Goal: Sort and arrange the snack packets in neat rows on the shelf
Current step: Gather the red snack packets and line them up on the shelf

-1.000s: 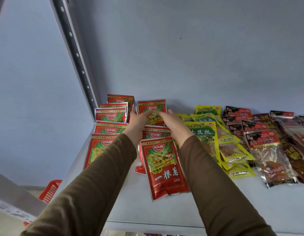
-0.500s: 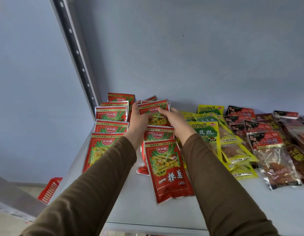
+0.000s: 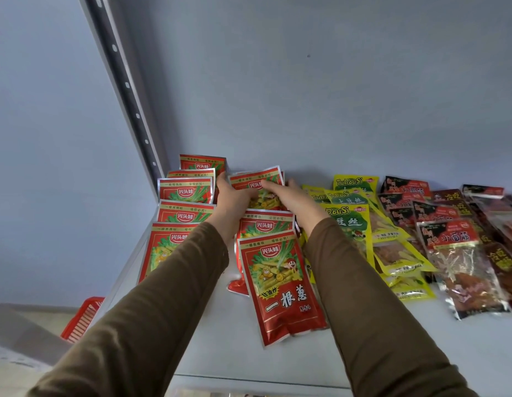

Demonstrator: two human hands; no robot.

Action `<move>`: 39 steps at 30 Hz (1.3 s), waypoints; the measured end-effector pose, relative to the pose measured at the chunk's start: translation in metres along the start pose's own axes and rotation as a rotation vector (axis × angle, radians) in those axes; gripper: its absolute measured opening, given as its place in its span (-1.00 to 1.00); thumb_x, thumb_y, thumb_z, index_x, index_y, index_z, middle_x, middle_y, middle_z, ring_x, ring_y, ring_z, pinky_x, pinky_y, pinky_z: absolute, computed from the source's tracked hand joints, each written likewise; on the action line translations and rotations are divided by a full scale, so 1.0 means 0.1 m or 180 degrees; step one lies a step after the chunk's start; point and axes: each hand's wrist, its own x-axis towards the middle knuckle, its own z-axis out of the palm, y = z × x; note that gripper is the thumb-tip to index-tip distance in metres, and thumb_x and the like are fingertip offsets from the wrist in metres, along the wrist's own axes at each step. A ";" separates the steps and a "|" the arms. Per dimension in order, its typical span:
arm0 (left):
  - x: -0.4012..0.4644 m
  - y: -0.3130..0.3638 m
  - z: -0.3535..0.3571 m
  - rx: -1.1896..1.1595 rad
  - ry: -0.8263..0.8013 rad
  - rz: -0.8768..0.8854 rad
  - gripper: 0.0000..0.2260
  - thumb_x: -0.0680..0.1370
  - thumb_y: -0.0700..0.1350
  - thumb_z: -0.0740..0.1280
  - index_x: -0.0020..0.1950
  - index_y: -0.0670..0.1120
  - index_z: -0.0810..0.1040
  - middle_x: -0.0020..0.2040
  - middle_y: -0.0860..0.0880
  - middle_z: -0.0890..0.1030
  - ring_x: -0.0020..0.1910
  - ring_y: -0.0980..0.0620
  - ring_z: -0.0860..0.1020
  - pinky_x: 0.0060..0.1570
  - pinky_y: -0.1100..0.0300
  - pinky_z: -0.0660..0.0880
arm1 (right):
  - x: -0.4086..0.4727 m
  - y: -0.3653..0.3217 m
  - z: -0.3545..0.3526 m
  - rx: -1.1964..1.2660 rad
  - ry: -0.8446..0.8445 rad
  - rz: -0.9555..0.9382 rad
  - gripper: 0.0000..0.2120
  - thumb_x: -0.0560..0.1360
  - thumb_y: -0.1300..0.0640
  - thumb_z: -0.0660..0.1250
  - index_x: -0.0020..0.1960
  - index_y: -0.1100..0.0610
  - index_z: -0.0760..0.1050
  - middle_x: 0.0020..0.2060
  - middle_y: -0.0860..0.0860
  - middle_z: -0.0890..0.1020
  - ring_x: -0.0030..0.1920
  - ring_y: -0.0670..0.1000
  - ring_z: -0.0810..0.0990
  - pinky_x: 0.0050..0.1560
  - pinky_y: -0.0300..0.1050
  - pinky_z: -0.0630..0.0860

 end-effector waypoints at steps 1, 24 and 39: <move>0.00 -0.01 0.00 0.0076 -0.0028 -0.0156 -0.24 0.60 -0.19 0.42 0.63 0.10 0.03 -0.01 -0.06 0.61 -0.29 -0.02 0.72 -0.46 0.16 0.59 | 0.00 0.01 0.00 -0.0051 0.0042 -0.0015 -0.34 0.43 -0.20 0.51 0.35 0.09 0.35 0.03 0.05 0.66 -0.08 0.10 0.72 0.05 0.10 0.66; 0.09 -0.02 -0.01 -0.0516 -0.0257 0.0672 -0.29 0.54 -0.29 0.46 0.53 0.17 0.21 0.16 -0.02 0.65 -0.05 -0.06 0.74 -0.07 -0.09 0.70 | -0.09 0.06 0.08 0.0826 0.0316 -0.0217 0.13 0.13 -0.35 0.64 0.53 -0.02 0.21 0.29 0.05 0.58 0.11 0.14 0.69 0.05 0.17 0.66; 0.12 -0.11 -0.09 -0.0684 -0.0554 0.0155 -0.65 0.59 0.07 0.44 0.32 0.00 0.50 0.04 -0.05 0.75 -0.06 -0.12 0.75 -0.07 -0.04 0.69 | -0.05 0.18 0.05 0.1632 0.0730 -0.0007 -0.66 0.67 -0.11 0.20 0.14 0.11 0.60 0.00 0.15 0.73 -0.08 0.20 0.74 0.04 0.21 0.67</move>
